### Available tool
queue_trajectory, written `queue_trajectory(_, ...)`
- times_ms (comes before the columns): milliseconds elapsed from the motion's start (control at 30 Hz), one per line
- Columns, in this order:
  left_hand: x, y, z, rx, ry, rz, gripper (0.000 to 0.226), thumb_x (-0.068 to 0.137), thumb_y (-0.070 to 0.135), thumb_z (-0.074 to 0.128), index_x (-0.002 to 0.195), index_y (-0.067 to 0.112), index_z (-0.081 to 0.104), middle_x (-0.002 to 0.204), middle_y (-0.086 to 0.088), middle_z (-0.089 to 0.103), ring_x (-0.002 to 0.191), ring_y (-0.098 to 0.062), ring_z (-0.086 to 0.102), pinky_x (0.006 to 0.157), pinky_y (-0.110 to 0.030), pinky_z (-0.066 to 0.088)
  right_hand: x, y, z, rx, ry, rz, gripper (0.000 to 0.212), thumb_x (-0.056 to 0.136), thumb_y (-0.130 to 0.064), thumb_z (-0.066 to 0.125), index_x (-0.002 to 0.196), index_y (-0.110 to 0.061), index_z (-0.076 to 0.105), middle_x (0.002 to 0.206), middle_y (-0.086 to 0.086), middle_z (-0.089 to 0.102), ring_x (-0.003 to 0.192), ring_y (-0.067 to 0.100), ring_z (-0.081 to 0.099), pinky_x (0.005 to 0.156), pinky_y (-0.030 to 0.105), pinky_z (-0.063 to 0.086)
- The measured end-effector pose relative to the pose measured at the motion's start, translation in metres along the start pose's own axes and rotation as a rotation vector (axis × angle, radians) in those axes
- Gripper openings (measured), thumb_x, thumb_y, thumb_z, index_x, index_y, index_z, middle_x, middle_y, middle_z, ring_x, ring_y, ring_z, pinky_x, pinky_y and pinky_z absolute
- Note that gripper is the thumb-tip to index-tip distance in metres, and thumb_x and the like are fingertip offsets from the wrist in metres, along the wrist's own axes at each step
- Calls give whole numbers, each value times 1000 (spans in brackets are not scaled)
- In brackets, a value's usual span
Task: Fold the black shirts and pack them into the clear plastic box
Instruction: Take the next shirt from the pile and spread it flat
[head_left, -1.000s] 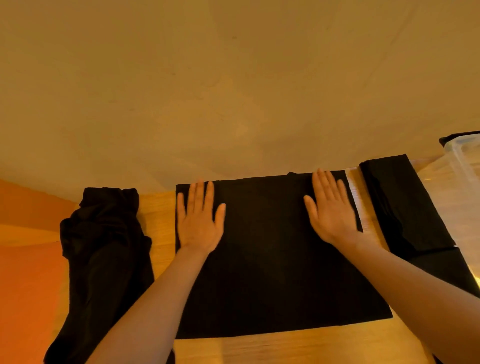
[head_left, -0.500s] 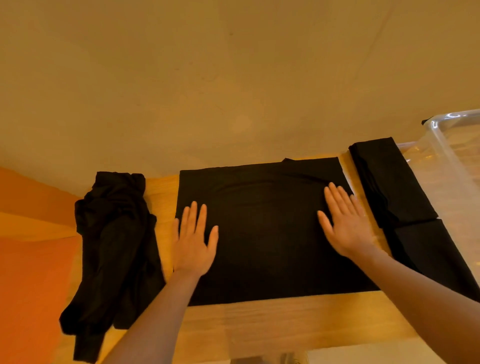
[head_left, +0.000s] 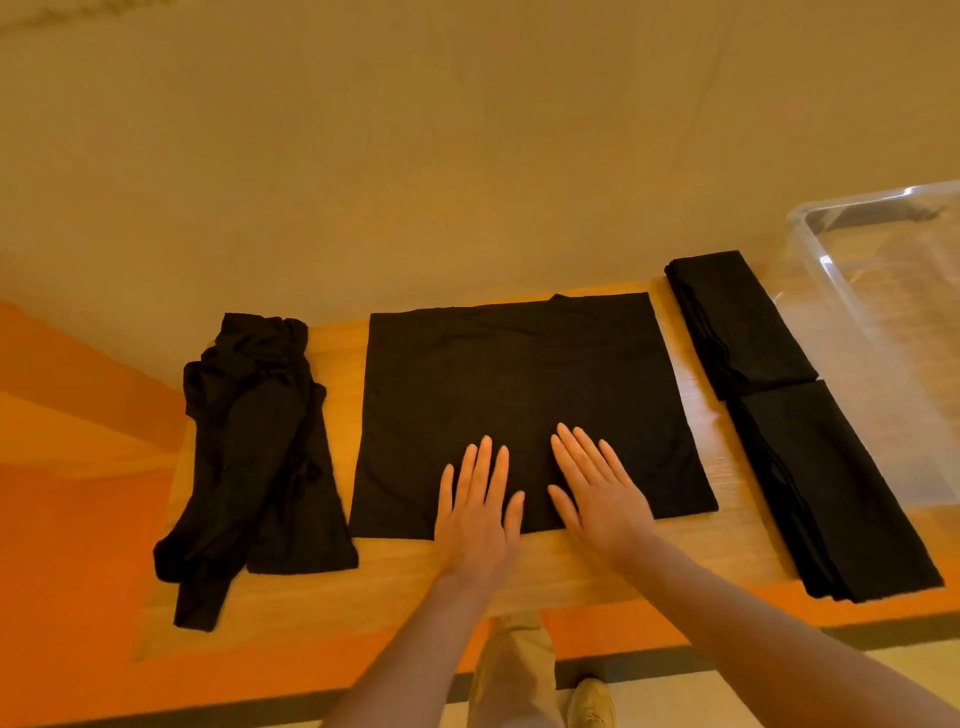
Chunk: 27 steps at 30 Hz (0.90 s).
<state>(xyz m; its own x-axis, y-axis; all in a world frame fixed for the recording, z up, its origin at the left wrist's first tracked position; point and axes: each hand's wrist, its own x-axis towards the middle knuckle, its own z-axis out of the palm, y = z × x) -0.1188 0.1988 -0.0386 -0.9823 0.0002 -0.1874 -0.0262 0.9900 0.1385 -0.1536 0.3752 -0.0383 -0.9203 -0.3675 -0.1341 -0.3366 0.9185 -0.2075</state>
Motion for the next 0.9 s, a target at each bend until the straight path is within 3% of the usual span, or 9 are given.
queue_trajectory(200, -55, -57, 12, 9, 60, -119, 64, 98, 58, 16, 151, 22, 21, 159, -2, 16, 148, -20, 9, 117, -42, 8, -53, 47, 1, 19, 34, 106, 64, 98, -55, 14, 152, -21, 16, 160, -4, 12, 148, 12, 3, 120, 36, 2)
queue_trajectory(333, -80, -96, 12, 35, 59, -202, 73, 93, 65, 4, 152, 22, 8, 160, -1, 2, 148, -18, -4, 119, -38, -2, -81, 80, -4, 6, -47, 169, 70, 93, -62, -1, 152, -23, -5, 160, -6, -10, 145, 7, -19, 120, 34, -8)
queue_trajectory(467, -98, -102, 8, -9, 38, -191, 72, 92, 62, -4, 151, 22, 1, 161, -1, 0, 148, -15, -8, 121, -40, 1, -102, 86, -8, -17, -86, 149, 75, 90, -65, -7, 151, -22, -11, 159, -4, -18, 142, 6, -27, 118, 32, -13)
queue_trajectory(567, -115, -97, 7, -38, 37, -159, 74, 91, 63, -3, 152, 23, 7, 161, 1, 5, 148, -14, -5, 119, -38, 3, -115, 87, -12, 0, -133, 110, 82, 83, -72, -7, 148, -23, -17, 155, -5, -26, 139, 6, -32, 115, 30, -19)
queue_trajectory(667, -133, -101, 7, -18, 45, -126, 76, 90, 68, 19, 150, 24, 30, 158, -1, 25, 147, -19, 16, 115, -44, 17, -128, 93, -14, -30, -195, 35, 92, 83, -79, 17, 145, -24, -22, 150, -8, -33, 139, 9, -33, 115, 30, -17)
queue_trajectory(767, -146, -114, 9, 64, 64, -23, 66, 84, 57, 58, 138, 21, 49, 142, -6, 48, 130, -25, 43, 102, -47, 37, -138, 104, -9, -113, -195, -12, 88, 95, -46, 50, 147, -23, -17, 154, -2, -26, 144, 17, -23, 119, 34, -6)
queue_trajectory(833, -149, -123, 9, 109, 114, 30, 67, 70, 28, 84, 130, 16, 57, 131, -9, 57, 116, -27, 55, 93, -49, 45, -143, 109, -8, -162, -80, -37, 83, 90, -16, 61, 149, -20, 2, 159, 4, -1, 147, 22, -1, 118, 39, 11)
queue_trajectory(900, -147, -129, 7, 141, 202, 44, 62, 63, 11, 89, 120, 12, 65, 120, -10, 64, 104, -26, 62, 90, -48, 47, -145, 112, -5, -208, 6, -57, 89, 69, 3, 75, 143, -15, 28, 151, 11, 33, 140, 26, 30, 109, 43, 33)
